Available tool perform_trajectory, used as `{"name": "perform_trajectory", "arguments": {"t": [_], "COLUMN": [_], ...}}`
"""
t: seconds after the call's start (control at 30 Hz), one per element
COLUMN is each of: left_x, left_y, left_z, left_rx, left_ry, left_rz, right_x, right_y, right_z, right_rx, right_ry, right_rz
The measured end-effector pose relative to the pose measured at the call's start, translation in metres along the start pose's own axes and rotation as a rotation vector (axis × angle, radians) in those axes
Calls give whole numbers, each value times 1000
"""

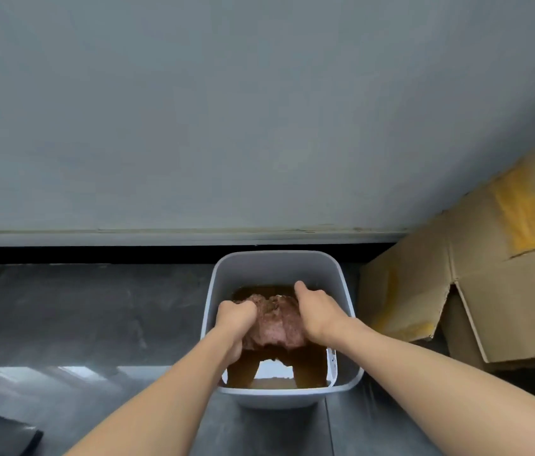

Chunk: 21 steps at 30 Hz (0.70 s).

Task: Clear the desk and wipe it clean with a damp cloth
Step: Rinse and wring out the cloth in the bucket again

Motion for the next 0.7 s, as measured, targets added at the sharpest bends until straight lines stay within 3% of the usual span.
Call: {"name": "perform_trajectory", "arguments": {"t": [0.17,0.27,0.4,0.7], "left_x": [12,7,23,25], "left_y": [5,-3,-1,-5], "left_z": [19,26,25,42], "left_rx": [39,200,284,271], "left_ry": [29,-107,-38,15], "left_rz": [-48,350,714,833], "right_x": [26,40,56,55], "right_y": [-15,-19,-14,-35], "right_z": [27,35,38,50], "right_rx": [63,93,80,193], "right_ry": [50,69,118,74], "right_rz": [46,70,44,64]}}
Point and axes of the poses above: each hand's wrist, its own z-axis towards the middle knuckle, its own x-axis out of the palm, y = z × x, the point moved 8 cm from there along z, towards the middle knuckle
